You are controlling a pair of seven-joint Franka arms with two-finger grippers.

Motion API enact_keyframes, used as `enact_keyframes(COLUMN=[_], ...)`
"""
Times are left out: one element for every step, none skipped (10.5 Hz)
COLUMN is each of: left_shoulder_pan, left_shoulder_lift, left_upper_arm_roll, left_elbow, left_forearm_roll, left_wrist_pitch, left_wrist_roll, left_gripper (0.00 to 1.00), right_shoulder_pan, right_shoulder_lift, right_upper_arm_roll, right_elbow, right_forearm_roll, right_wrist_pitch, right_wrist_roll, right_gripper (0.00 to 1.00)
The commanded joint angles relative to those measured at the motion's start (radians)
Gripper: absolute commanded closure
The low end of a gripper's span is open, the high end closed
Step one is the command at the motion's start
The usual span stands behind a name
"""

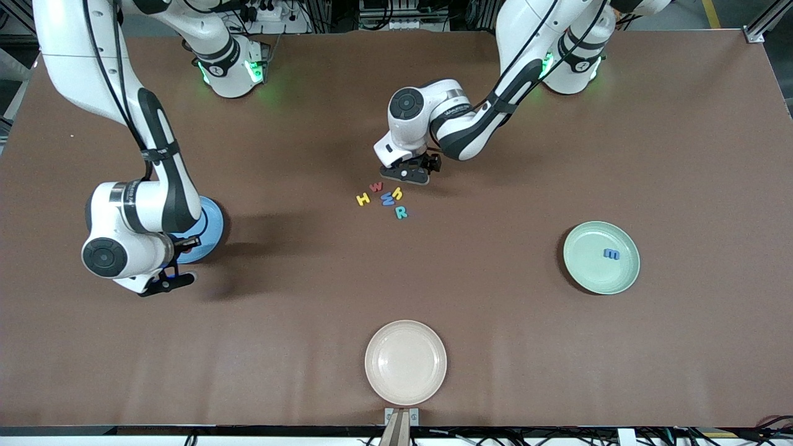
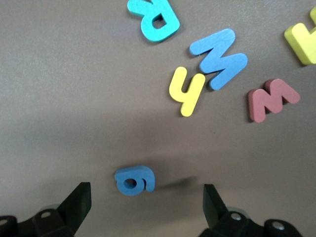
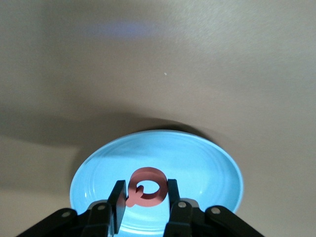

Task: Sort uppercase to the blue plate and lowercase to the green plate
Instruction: 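Release the pink letter onto the blue plate while the left gripper grasps blue 6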

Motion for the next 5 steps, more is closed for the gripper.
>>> enact_keyframes(left_shoulder_pan=[-0.002,-0.001,0.002,0.008,0.014], left_shoulder_lift=[0.007,0.007,0.006,0.001,0.001], left_upper_arm_roll=[0.005,0.005,0.005,0.005,0.005], left_elbow=[0.003,-0.003,-0.013,-0.026,-0.033], left_forearm_roll=[0.041,0.038,0.039,0.039,0.038], left_wrist_pitch=[0.020,0.021,0.023,0.023,0.023], left_wrist_roll=[-0.022,-0.035,-0.070,-0.086,-0.097], left_gripper=[0.00,0.02,0.02,0.02,0.04], right_shoulder_pan=[0.000,0.001,0.001,0.003,0.004], right_shoulder_lift=[-0.012,-0.012,-0.012,-0.012,-0.013], right_upper_arm_roll=[-0.002,-0.002,-0.002,0.000,-0.002], right_elbow=[-0.036,-0.035,-0.035,-0.035,-0.033], right_forearm_roll=[0.056,0.056,0.056,0.057,0.074], right_wrist_pitch=[0.016,0.014,0.014,0.011,0.005], right_wrist_roll=[-0.016,-0.014,-0.013,-0.011,-0.010], right_gripper=[0.54,0.47,0.37,0.36,0.36])
